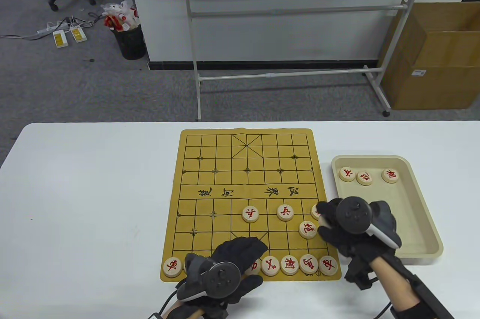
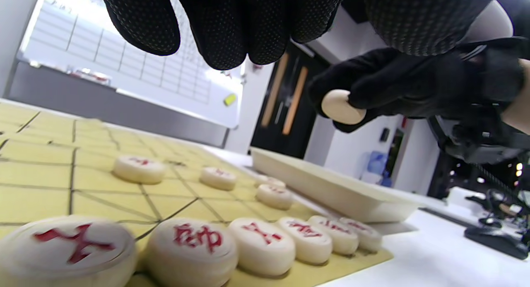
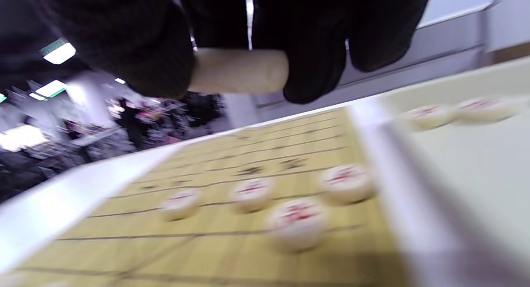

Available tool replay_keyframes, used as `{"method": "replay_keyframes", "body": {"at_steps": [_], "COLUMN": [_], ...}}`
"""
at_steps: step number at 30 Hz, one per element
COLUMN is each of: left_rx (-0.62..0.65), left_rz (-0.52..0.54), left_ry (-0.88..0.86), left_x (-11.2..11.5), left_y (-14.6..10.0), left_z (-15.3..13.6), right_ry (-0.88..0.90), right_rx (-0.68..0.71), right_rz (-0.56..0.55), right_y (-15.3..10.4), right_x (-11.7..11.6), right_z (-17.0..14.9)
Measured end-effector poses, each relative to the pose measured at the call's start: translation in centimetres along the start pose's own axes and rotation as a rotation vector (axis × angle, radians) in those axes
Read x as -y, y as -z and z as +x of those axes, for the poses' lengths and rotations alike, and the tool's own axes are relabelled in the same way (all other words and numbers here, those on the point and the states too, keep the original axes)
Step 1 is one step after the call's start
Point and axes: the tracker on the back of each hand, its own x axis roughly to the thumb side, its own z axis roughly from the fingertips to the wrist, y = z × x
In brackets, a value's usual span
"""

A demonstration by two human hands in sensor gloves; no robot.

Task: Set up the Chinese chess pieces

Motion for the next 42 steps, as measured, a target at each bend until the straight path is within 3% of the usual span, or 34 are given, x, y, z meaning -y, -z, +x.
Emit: {"method": "replay_keyframes", "body": {"at_steps": [6, 10, 15, 18, 20, 23, 26, 28, 32, 36, 42], "left_rx": [0.105, 0.170, 0.220, 0.181, 0.110, -0.009, -0.175, -0.256, -0.304, -0.301, -0.278], "left_rz": [0.069, 0.113, 0.173, 0.187, 0.238, 0.243, 0.178, 0.077, -0.066, -0.156, -0.210], "left_ry": [0.040, 0.151, 0.144, 0.186, 0.220, 0.255, 0.280, 0.409, 0.642, 0.761, 0.845], "left_x": [-0.1, 0.4, 0.4, -0.6, -2.3, -4.6, -5.4, -4.9, -1.6, 1.0, 3.6], "left_y": [-0.7, -1.1, -1.2, -0.7, -0.2, 1.1, 3.1, 4.6, 7.6, 9.2, 10.2], "left_z": [2.3, 3.7, 3.8, 3.2, 1.5, -2.2, -6.3, -8.6, -11.7, -12.4, -12.8], "right_ry": [0.243, 0.409, 0.453, 0.393, 0.242, 0.010, -0.022, -0.005, -0.031, -0.030, -0.046], "right_rx": [0.205, 0.259, 0.271, 0.283, 0.276, 0.288, 0.276, 0.271, 0.265, 0.265, 0.265], "right_rz": [0.155, 0.237, 0.294, 0.187, 0.022, -0.102, -0.163, -0.149, -0.124, -0.118, -0.136], "right_y": [-2.4, -2.8, -3.0, -3.4, -3.9, -4.6, -4.8, -4.7, -4.5, -4.5, -4.7], "right_x": [-4.5, -5.9, -6.8, -6.5, -5.7, -4.5, -4.0, -4.1, -4.4, -4.4, -3.9], "right_z": [3.9, 4.4, 4.1, 4.3, 4.5, 4.5, 4.2, 4.0, 3.8, 3.8, 3.7]}}
